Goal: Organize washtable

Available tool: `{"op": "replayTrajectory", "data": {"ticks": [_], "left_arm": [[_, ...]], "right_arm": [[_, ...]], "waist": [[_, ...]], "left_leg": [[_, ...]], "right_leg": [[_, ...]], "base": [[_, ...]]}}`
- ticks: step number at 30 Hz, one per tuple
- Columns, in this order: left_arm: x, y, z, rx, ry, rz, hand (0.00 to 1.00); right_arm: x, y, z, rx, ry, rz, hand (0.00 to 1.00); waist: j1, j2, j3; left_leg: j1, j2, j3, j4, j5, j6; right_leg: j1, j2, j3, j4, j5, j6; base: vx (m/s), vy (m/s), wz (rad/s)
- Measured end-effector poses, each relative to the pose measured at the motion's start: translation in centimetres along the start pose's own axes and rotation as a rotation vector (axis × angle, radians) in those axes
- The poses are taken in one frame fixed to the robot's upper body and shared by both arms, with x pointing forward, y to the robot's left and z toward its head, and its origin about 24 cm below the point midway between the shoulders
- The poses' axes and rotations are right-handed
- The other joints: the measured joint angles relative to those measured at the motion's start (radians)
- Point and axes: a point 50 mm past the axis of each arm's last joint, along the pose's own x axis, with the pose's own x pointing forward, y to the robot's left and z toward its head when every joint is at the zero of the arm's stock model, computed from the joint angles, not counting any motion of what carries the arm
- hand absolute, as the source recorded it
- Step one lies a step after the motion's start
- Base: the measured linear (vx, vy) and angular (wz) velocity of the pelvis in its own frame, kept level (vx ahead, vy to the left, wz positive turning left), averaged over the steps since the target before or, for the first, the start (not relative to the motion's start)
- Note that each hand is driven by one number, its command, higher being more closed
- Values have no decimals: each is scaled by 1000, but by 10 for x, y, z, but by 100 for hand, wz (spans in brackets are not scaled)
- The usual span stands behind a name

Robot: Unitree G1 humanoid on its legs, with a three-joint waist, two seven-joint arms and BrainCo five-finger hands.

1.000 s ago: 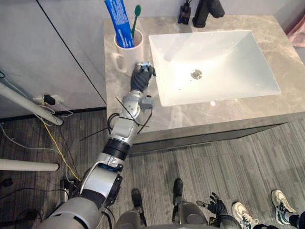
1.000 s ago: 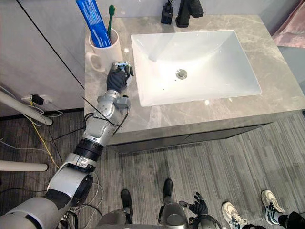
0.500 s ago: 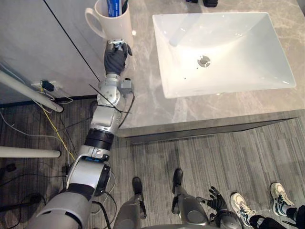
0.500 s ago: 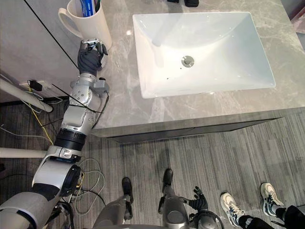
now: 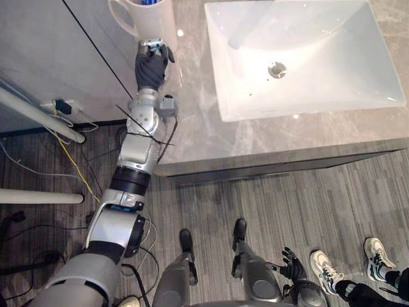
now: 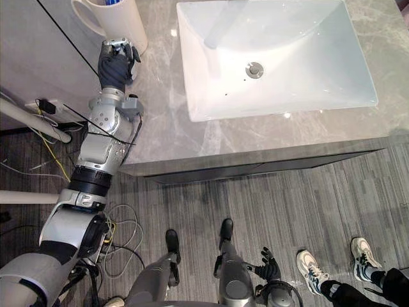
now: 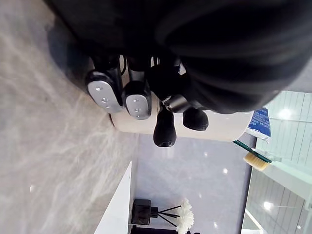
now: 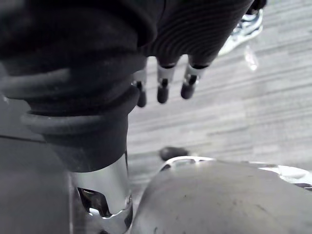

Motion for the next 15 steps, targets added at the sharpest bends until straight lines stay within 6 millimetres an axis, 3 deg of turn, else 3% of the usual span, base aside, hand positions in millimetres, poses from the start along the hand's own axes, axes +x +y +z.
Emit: {"op": "replayTrajectory", "data": {"ticks": [7,11,15], "left_arm": [[30,15,34,69,-71,80,100],[36,18,47,61,-107,104,100],[37,20,48,60,-108,120,100]], "right_arm": [[0,2,7,2,-41,-5,0],[0,2,8,3,-47,-4,0],[0,2,8,3,-47,-4,0]], "waist": [[-3,-10,55],[-2,-14,61],[-1,-14,61]], "left_leg": [[-17,1,5,12,2,3],[-34,1,8,16,3,4],[-34,1,7,17,3,4]], "right_leg": [[-15,2,8,0,12,-8],[-32,1,13,-2,17,-9],[-32,2,14,-3,18,-9]], "base": [[-11,2,-3],[-7,4,-2],[0,0,0]]}}
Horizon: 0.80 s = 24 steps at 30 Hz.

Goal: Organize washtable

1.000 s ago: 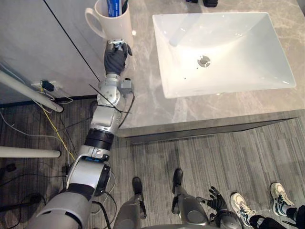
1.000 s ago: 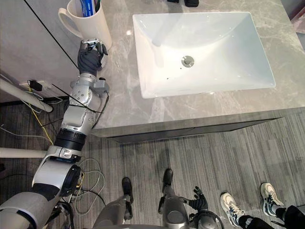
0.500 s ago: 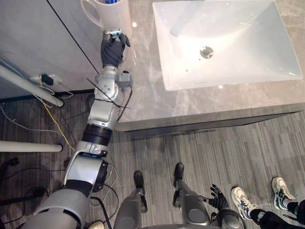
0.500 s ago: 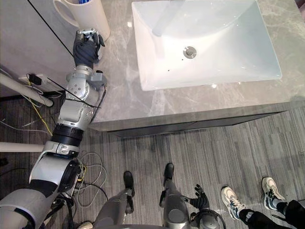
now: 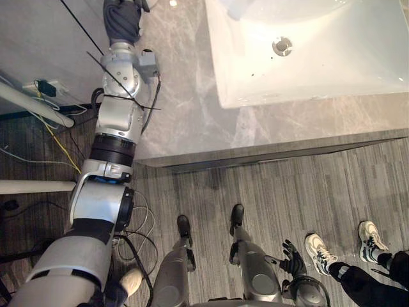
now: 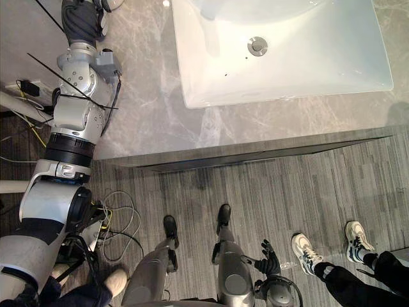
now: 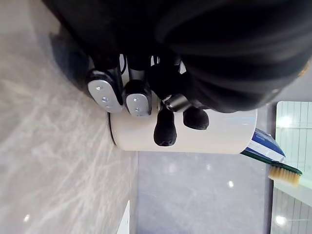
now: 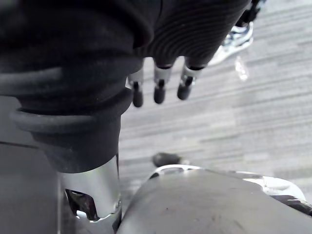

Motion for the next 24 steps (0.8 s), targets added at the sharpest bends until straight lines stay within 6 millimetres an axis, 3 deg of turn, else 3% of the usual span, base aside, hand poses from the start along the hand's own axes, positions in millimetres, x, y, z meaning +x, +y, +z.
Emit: {"op": "replayTrajectory", "data": {"ticks": [12,15,21,24], "left_arm": [[1,-2,1,-4,-4,1,100],[-11,-10,2,-22,-29,-40,100],[-80,-14,-24,-52,-4,-136,100],[-157,5,-68,-22,188,-142,100]], "right_arm": [[0,0,0,5,-8,-1,0],[0,0,-1,7,-5,-3,0],[-1,-2,-10,7,36,-14,0],[-4,-9,-24,-1,105,-33,0]], "waist": [[3,0,0],[6,0,0],[38,9,-18],[62,35,-101]], "left_leg": [[-4,0,-2,1,0,0],[-3,-1,-6,1,0,0],[53,-4,-43,-2,0,0],[100,-2,-54,-7,-1,-2]], "right_leg": [[-1,0,-1,-2,1,-1],[4,0,-4,-5,1,-1],[77,3,-10,-34,0,0],[131,5,-27,-36,-6,-7]], "base": [[0,0,0],[9,0,2],[31,-7,3],[43,-7,15]]}}
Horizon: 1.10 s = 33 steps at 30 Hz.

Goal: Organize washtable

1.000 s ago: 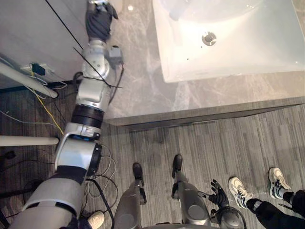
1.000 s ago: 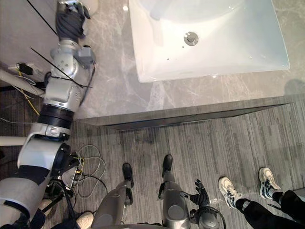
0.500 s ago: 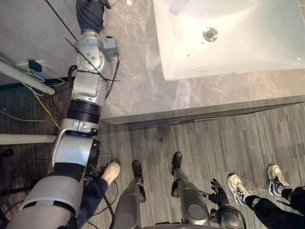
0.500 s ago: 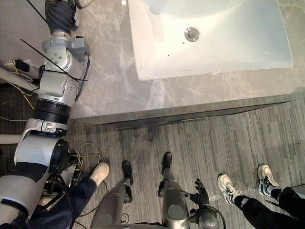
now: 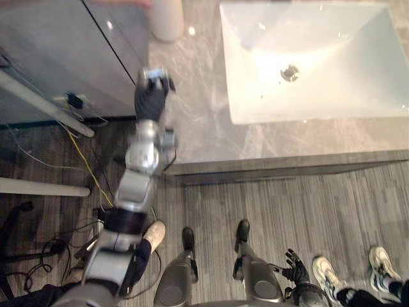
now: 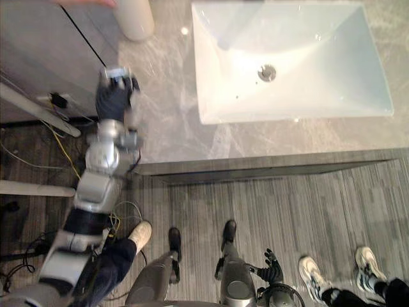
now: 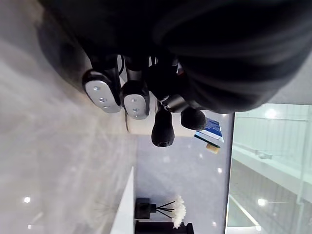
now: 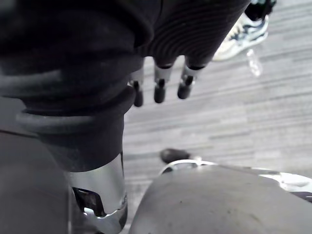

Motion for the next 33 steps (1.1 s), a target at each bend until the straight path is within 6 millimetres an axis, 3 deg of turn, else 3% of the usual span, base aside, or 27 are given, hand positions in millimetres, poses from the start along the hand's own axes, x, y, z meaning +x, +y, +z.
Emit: {"op": "replayTrajectory", "data": {"ticks": [3,5,7,10,12,17,26,29,33], "left_arm": [[-51,8,-36,-9,185,13,100],[-73,10,-48,-22,263,14,100],[-106,11,-66,-45,398,22,100],[-136,8,-77,-82,504,26,100],[-143,7,-79,-106,526,31,100],[-143,2,-69,-182,493,48,100],[-141,-8,-65,-222,480,24,100],[-134,-18,-57,-259,438,-10,100],[-108,-43,-40,-316,330,-133,100]], "right_arm": [[-3,-5,-16,-2,70,-16,0],[-4,-6,-22,-8,94,-16,0],[-6,-6,-29,-10,123,-17,0],[-10,-6,-38,-9,159,-9,0],[-13,-5,-43,-6,174,-5,0],[-16,-2,-51,1,205,4,0],[-19,1,-58,4,242,8,0],[-19,2,-58,6,243,9,0],[-19,1,-58,4,244,9,0]], "waist": [[25,12,-75],[38,14,-109],[48,13,-135],[51,9,-189],[52,4,-212],[49,-9,-253],[50,-25,-285],[49,-27,-286],[49,-26,-286]], "left_leg": [[47,5,-2,-4,-22,-3],[49,4,-6,-4,-22,-2],[87,4,-11,-19,-22,-4],[109,3,-27,-38,-17,-12],[114,3,-31,-53,-11,-14],[148,2,-51,-134,38,-19],[181,2,-56,-159,57,-13],[177,3,-56,-159,55,-13],[164,3,-56,-157,49,-15]], "right_leg": [[48,4,-7,0,-14,2],[52,1,-12,0,-14,3],[86,-3,-21,0,-25,8],[111,-5,-35,0,-34,20],[120,-5,-50,2,-40,27],[133,-2,-76,0,-43,30],[150,-4,-84,-1,-42,34],[147,-5,-83,-1,-43,34],[144,-5,-84,-1,-44,34]], "base": [[-16,4,5],[-66,11,5],[-97,-3,10],[-71,-5,17],[-68,-13,15],[-13,-7,14],[58,6,5],[12,0,0],[-12,1,2]]}}
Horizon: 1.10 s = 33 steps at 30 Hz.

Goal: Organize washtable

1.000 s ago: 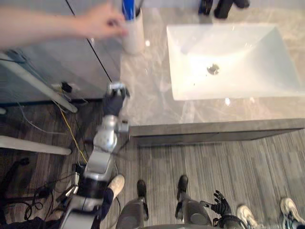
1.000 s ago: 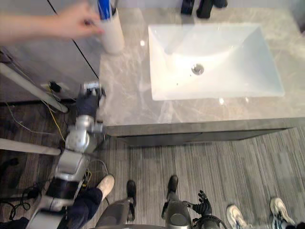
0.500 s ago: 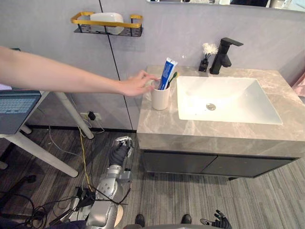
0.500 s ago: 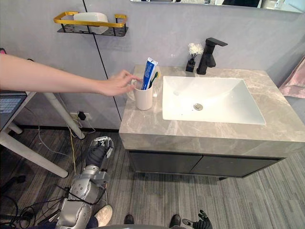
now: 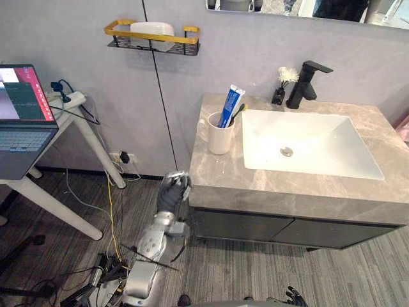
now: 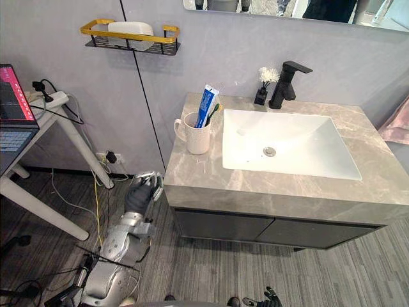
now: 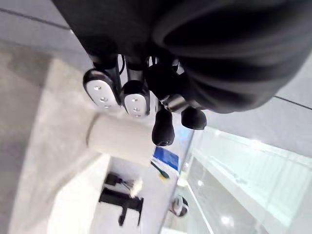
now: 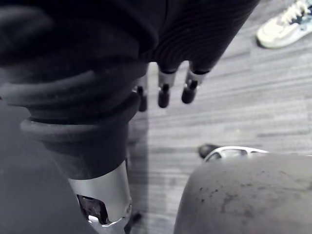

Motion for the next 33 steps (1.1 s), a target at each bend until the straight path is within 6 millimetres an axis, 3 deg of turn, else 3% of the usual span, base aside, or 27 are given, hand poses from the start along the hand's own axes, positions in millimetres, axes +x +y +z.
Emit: {"op": "replayTrajectory", "data": {"ticks": [5,8,10,15,17,22,31,33], "left_arm": [[32,-52,27,-44,-117,-272,100],[45,-69,41,-43,-173,-357,100],[49,-70,42,-49,-173,-366,100],[60,-66,27,-17,-98,-358,100],[71,-54,12,56,-24,-322,100],[88,-33,-2,183,53,-229,100],[123,-19,33,303,-65,-113,100],[126,-15,40,326,-94,-92,100]], "right_arm": [[0,-1,1,-4,-6,6,0],[1,-2,3,-7,-10,13,0],[1,-2,3,-8,-13,14,0],[2,-2,9,-10,-28,20,0],[3,0,16,-26,-57,25,0],[4,1,25,-32,-86,29,0],[3,4,36,-24,-130,32,0],[3,6,39,-19,-143,35,0]], "waist": [[-7,7,-6],[-20,12,-6],[-28,14,-5],[-44,14,11],[-57,14,34],[-65,10,69],[-70,2,125],[-83,-2,137]], "left_leg": [[-34,1,0,17,1,2],[-57,2,0,25,2,3],[-61,3,2,25,2,4],[-68,2,25,26,0,2],[-69,2,35,29,0,2],[-98,1,62,35,0,3],[-145,1,80,43,0,4],[-150,0,81,49,0,3]], "right_leg": [[-37,0,8,0,2,-2],[-59,0,10,3,3,-4],[-67,0,13,4,4,-4],[-84,4,33,0,12,-7],[-89,4,39,0,18,-11],[-135,4,71,-1,35,-13],[-188,4,90,-2,49,-14],[-188,2,93,-1,50,-14]], "base": [[11,-1,-3],[2,-2,-1],[15,-2,-5],[20,0,-12],[-23,9,-14],[-35,15,-23],[1,9,-5],[11,7,2]]}}
